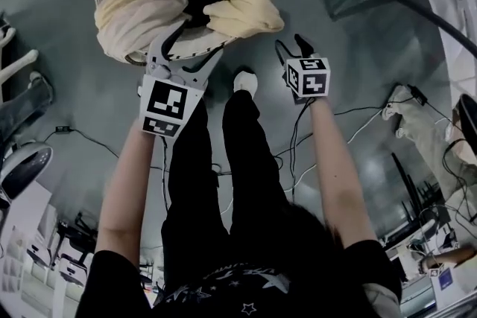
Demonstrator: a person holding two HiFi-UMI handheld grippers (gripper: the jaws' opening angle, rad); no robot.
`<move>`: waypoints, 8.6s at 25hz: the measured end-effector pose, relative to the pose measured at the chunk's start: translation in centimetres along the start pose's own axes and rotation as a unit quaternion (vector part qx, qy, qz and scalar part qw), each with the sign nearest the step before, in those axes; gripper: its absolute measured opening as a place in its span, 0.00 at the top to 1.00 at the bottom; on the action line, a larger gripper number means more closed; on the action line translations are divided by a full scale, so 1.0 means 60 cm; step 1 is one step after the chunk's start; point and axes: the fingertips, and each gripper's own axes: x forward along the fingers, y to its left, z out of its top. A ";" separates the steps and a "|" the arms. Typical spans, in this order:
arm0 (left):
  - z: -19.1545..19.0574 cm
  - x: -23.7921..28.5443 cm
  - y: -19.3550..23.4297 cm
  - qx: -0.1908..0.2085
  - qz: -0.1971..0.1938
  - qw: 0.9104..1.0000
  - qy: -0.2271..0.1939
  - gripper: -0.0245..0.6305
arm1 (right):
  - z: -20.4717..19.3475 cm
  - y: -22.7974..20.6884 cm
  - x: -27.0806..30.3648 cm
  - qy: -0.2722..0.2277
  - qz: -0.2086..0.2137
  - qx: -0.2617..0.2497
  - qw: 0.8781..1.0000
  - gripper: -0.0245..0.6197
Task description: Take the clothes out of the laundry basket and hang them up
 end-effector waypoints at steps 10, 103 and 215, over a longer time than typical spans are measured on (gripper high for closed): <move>-0.016 -0.005 0.020 -0.013 0.015 1.000 -0.009 0.44 | 0.050 0.021 0.060 -0.015 -0.016 -0.147 0.989 0.76; 0.214 -0.199 -0.084 0.243 -0.301 0.921 0.036 0.91 | 0.163 0.287 -0.323 -0.197 -0.159 -0.409 0.877 0.92; 1.140 -0.334 -0.452 0.356 -0.079 0.893 -0.263 0.91 | 0.524 -0.283 -1.335 -0.355 -0.195 -0.223 0.887 0.88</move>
